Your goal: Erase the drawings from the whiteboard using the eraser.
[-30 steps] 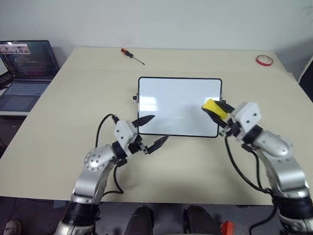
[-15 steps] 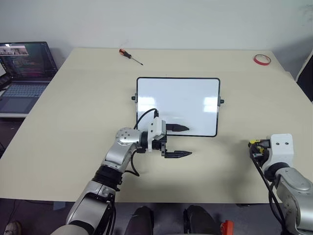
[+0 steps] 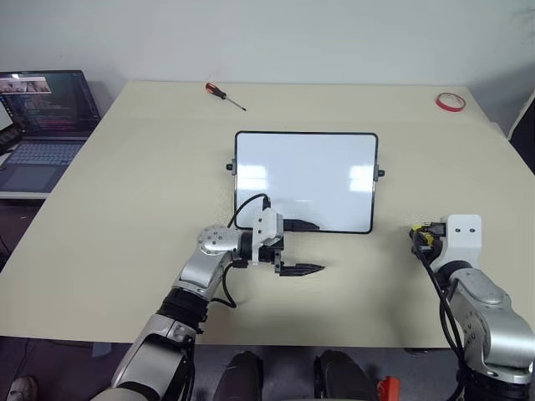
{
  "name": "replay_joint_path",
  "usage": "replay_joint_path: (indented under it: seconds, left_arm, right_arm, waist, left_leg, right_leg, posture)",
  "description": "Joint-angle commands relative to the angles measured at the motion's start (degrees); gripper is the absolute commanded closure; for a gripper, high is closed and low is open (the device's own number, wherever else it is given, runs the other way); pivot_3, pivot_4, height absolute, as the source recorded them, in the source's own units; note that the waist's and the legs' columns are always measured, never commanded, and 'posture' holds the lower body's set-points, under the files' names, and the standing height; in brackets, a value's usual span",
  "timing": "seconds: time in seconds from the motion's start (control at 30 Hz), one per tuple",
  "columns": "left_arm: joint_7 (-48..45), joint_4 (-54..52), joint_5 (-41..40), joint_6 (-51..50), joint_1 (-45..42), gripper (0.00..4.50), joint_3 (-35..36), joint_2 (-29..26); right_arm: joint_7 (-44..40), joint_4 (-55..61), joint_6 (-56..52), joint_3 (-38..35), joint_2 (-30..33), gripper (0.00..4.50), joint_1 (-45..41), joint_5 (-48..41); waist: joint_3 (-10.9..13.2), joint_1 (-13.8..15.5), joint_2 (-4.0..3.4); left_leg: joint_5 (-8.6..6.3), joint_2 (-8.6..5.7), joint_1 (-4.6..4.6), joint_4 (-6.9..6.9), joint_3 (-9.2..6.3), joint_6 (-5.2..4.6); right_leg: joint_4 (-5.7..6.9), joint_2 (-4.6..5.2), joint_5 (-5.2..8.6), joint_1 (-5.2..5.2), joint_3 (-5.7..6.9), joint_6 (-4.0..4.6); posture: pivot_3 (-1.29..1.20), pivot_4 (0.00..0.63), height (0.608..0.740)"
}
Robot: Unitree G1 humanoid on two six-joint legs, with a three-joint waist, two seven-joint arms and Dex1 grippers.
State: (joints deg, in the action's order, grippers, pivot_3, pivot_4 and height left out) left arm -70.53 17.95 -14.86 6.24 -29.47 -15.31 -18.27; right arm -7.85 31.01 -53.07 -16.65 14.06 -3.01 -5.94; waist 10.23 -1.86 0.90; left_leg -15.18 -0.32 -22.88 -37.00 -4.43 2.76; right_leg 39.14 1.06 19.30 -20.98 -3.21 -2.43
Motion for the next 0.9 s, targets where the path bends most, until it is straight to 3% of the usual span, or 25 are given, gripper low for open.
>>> replay_joint_path:
  seconds: [0.03,0.13,0.33,0.5,0.77,0.9]
  left_arm:
    - [0.9,-3.6,-0.5,-0.7,0.8,0.00,0.9,-0.1]
    - [1.7,-4.8,-0.7,-1.6,1.1,0.00,1.0,0.1]
    - [2.2,-6.3,-0.8,-2.9,1.2,0.00,1.3,-0.7]
    - [4.3,-9.4,-2.9,-6.9,1.5,0.00,3.1,-1.5]
    - [19.0,-25.4,-5.2,-19.9,7.8,0.00,11.8,-3.7]
    - [34.6,-34.0,-1.9,-20.2,16.9,0.00,19.4,-0.8]
  right_arm:
    - [-0.1,0.0,0.4,0.5,0.7,3.05,-0.2,-0.4]
    - [-0.2,-0.6,0.0,0.8,2.0,2.18,0.3,0.2]
    - [0.6,-0.9,0.6,0.0,3.0,0.02,-0.5,0.3]
    - [1.2,2.7,-2.6,-1.4,2.8,0.02,-1.5,-0.8]
    - [1.8,16.8,-18.2,-9.6,0.9,0.02,-5.7,-4.7]
    - [3.1,21.4,-12.8,-8.8,-1.5,0.02,-2.5,-3.8]
  waist:
    - [0.0,0.0,0.00]
    - [0.0,0.0,0.00]
    - [0.0,0.0,-0.01]
    - [0.0,0.0,-0.01]
    - [0.0,-0.1,-0.01]
    - [0.0,0.0,-0.01]
  left_leg:
    - [0.00,0.01,0.00,0.00,0.00,0.00]
    - [0.01,0.01,0.00,-0.01,0.00,-0.01]
    - [0.02,0.00,0.01,-0.03,0.03,-0.02]
    - [0.04,0.00,0.02,-0.06,0.12,-0.06]
    - [0.07,0.05,0.03,-0.10,0.09,-0.05]
    - [0.08,0.03,0.04,-0.09,0.12,-0.02]
  right_leg:
    - [0.01,0.00,0.00,0.00,0.00,0.00]
    - [0.04,0.00,0.00,0.00,0.00,0.00]
    - [0.14,0.00,0.00,-0.05,-0.03,0.00]
    - [0.36,0.00,0.00,-0.16,-0.16,0.00]
    - [0.57,0.09,0.00,-0.23,-0.40,0.00]
    - [0.54,0.16,0.00,-0.24,-0.47,0.00]
  posture:
    - [0.00,0.150,0.740]
    - [0.00,0.150,0.740]
    - [0.00,0.150,0.740]
    - [0.00,0.150,0.740]
    - [0.00,0.150,0.740]
    - [0.00,0.150,0.740]
